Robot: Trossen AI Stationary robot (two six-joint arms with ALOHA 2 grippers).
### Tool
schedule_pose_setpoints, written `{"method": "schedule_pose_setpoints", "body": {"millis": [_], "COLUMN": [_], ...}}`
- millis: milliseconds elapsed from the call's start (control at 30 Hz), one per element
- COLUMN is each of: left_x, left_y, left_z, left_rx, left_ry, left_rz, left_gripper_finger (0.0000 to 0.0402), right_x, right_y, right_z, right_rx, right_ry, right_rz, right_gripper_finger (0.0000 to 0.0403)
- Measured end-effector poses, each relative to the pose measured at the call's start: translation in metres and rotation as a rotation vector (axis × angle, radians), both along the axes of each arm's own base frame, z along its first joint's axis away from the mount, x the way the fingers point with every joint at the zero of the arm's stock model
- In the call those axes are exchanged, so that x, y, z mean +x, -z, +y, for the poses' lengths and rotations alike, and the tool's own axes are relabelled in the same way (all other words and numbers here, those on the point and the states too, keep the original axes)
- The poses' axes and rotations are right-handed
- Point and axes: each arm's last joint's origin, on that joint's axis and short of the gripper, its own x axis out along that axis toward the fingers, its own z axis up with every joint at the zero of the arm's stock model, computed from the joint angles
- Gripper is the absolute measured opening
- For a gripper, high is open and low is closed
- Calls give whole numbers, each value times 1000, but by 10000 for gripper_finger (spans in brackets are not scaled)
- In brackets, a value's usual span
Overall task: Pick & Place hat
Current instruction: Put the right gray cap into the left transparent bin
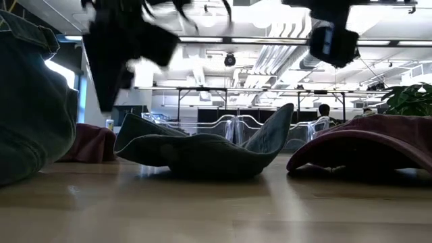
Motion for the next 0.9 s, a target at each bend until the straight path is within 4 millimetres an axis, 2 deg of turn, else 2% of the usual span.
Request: {"method": "schedule_pose_setpoints", "body": {"millis": [133,200,267,400,533,700,800,900], "left_x": [-22,-25,-42,-59,-72,-74,-71,-67], "left_y": [-4,-1,9,26,45,60,67,69], "left_z": [-9,-11,-12,-15,-9,-8,-8,-8], "left_rx": [111,90,78,-14,-60,-102,-56,-36], "left_ry": [-138,-208,-230,-264,-295,-319,-339,-359], "left_rz": [-69,-156,-146,-276,-382,-510,-519,-550], "left_gripper_finger": [62,61,67,100,155,221,234,229], "right_x": [38,55,70,87,90,86,85,88], "right_y": [-5,-2,-1,-5,-17,-20,-17,-14], "right_z": [19,25,28,34,47,58,60,60], "right_rx": [-43,-68,-78,-89,-71,-25,-8,1], "right_ry": [6,37,80,140,156,231,277,292], "right_rz": [87,180,262,390,399,381,386,385], "right_gripper_finger": [2,4,3,3,1,1,1,1]}}
